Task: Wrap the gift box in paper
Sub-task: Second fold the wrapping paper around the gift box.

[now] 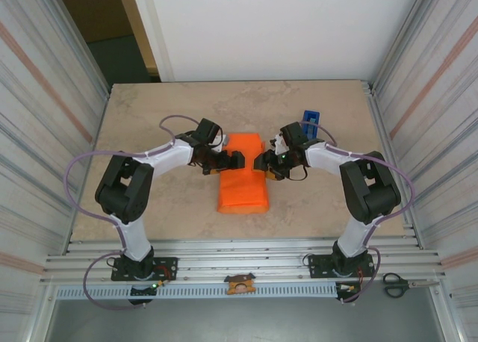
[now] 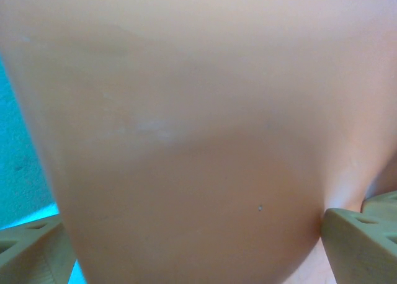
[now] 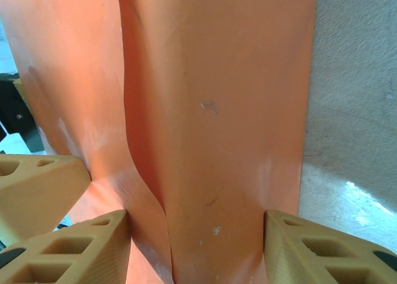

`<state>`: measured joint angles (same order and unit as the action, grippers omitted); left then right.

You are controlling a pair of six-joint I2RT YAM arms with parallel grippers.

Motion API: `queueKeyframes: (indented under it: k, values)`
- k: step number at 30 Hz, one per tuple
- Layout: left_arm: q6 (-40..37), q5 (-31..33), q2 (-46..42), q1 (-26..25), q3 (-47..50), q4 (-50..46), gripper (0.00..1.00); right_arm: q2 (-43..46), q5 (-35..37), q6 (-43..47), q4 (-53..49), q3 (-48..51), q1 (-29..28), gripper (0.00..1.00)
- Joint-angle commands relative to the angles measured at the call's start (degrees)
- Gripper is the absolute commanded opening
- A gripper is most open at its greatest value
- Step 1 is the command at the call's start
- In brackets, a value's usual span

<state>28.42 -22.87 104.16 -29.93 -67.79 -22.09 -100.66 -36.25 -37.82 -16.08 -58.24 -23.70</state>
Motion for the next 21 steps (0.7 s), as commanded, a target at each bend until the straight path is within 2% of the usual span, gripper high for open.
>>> queueKeyframes:
  k: [1, 4, 9, 14, 21]
  values:
    - [-1.52, 1.23, -3.58, -0.68, 0.91, -2.04, 0.99, -2.24, 5.60, 1.37, -5.85, 2.87, 0.15, 0.54]
    - [-1.36, -1.63, -4.50, 0.00, 1.00, -0.85, 0.99, -2.28, 5.76, 1.35, -5.81, 2.86, 0.15, 0.54]
    - [-0.62, -2.57, -3.47, 0.23, 1.34, -1.01, 0.99, -2.36, 5.96, 1.13, -5.74, 2.78, 0.11, 0.54]
    - [-0.67, 1.07, -2.05, -0.19, 1.43, -2.92, 0.99, -2.43, 5.93, 0.94, -5.63, 2.95, -0.11, 0.55]
    - [-1.61, 1.32, 0.20, -1.26, 0.48, -3.37, 0.99, -2.37, 5.75, 0.82, -5.65, 2.78, -0.29, 0.55]
